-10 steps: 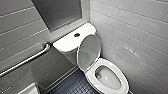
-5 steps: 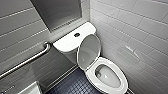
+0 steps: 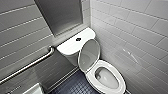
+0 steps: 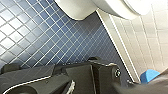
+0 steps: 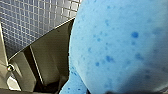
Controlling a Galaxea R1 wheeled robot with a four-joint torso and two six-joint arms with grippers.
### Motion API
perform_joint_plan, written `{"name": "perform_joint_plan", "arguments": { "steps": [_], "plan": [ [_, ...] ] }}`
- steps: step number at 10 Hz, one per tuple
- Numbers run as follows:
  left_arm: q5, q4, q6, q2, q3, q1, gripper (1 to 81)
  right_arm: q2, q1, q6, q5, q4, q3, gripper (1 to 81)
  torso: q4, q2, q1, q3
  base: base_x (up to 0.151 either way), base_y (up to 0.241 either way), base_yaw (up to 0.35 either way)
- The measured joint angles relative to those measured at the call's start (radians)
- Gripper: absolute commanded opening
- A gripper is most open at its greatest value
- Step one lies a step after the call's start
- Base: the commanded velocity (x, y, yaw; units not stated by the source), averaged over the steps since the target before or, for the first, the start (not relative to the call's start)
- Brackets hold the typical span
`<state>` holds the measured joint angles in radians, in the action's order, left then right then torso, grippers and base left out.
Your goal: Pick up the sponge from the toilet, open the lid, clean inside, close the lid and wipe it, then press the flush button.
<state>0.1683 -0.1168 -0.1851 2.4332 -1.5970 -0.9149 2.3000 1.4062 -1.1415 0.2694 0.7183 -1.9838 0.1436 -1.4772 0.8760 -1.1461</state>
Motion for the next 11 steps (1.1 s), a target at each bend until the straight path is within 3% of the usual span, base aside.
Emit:
{"name": "perform_joint_plan", "arguments": {
  "steps": [3,6,11],
  "plan": [
    [0.016,0.041,0.0,0.008,0.009,0.067,81.1,0.104,0.055,0.0,0.107,0.046,-0.184,1.0,-0.004,0.008,-0.007,0.006,0.0,0.0,0.0],
    [0.03,0.099,-0.001,0.03,-0.004,0.146,81.1,0.183,0.103,-0.001,0.181,0.066,-0.296,1.0,-0.057,0.007,-0.008,0.046,0.0,0.0,0.0],
    [0.022,0.253,-0.03,0.048,-0.054,0.275,81.1,0.212,0.135,0.0,0.202,0.087,-0.327,1.0,-0.063,0.007,-0.009,0.052,0.0,0.0,0.0]
  ]
}}
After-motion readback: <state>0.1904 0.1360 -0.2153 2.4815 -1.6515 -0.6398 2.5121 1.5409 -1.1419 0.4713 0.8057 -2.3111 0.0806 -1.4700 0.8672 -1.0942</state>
